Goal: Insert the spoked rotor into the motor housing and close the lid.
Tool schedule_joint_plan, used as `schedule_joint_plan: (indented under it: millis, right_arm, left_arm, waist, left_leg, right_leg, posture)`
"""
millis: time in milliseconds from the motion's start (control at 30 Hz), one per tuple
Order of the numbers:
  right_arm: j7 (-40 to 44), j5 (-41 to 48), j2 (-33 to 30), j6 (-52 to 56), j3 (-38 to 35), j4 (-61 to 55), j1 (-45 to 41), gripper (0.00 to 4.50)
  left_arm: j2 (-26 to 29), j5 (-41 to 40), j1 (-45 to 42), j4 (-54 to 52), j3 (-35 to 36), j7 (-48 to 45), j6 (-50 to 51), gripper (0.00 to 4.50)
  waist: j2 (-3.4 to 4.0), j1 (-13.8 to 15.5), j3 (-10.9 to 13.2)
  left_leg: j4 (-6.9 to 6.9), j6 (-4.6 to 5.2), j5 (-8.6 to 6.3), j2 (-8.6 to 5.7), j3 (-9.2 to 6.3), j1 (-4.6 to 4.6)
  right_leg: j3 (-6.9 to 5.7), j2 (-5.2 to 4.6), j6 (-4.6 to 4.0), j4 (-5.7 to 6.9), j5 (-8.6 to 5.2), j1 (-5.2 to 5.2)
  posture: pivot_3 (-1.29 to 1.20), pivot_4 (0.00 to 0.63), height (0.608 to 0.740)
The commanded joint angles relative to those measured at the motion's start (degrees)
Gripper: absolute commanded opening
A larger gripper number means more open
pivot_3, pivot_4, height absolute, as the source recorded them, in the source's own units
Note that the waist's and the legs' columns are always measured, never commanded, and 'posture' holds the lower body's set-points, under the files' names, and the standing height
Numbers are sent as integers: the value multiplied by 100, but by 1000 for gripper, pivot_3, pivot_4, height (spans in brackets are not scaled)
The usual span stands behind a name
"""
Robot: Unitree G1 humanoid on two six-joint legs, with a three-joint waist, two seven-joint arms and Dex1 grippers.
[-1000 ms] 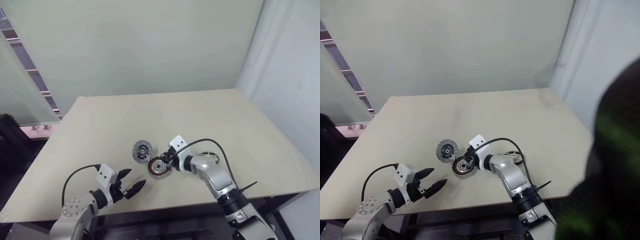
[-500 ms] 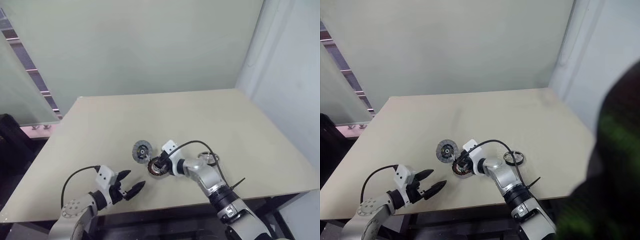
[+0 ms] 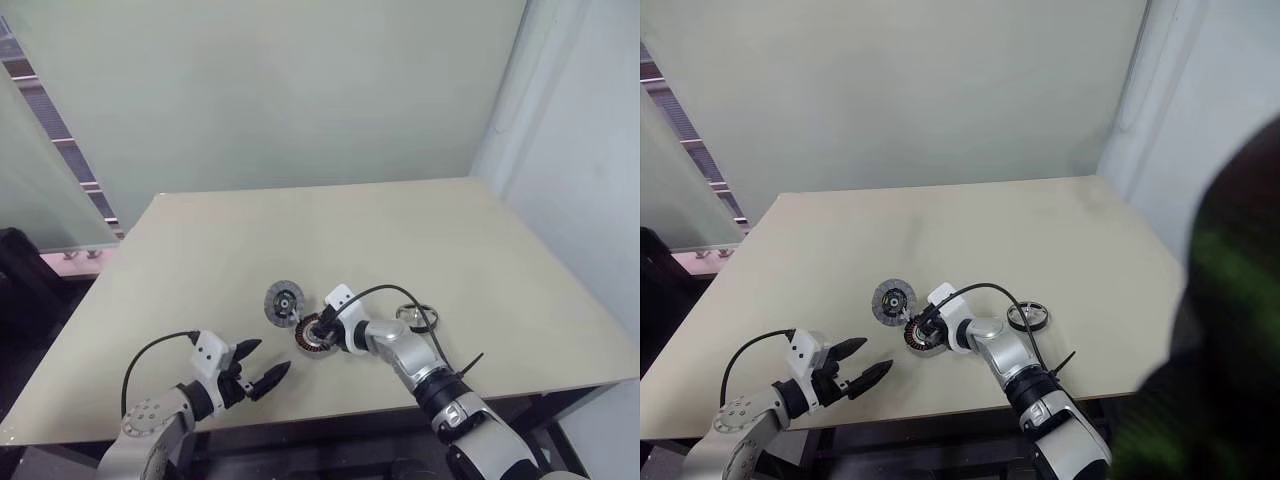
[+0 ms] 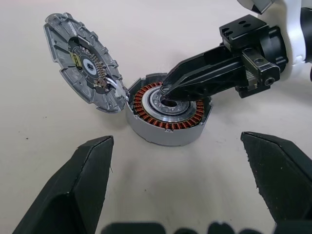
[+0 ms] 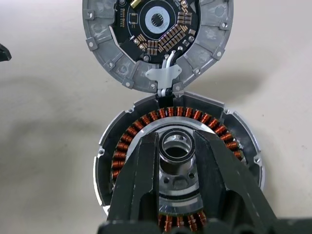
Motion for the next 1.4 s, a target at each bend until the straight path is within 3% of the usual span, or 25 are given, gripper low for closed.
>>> schedule_joint_plan:
  millis: [33, 1400]
  right_arm:
    - [-2, -23, 64, -172, -99, 27, -194, 738]
    - [126, -255, 31, -183, -73, 158, -211, 738]
  left_arm:
    - [68, -24, -68, -227, 117, 9, -123, 4500]
    - [49, 28, -117, -166, 67, 76, -213, 4500]
  waist:
    - [0, -1, 0]
    - [1, -2, -1]
  left_leg:
    - [0, 0, 0, 0, 0, 0]
    - [1, -1, 1, 0, 1, 5]
  right_leg:
    - [0, 0, 0, 0, 0, 0]
    - [3, 2, -2, 8, 1, 2]
  posture:
    - [0, 0, 740]
    - [0, 0, 740]
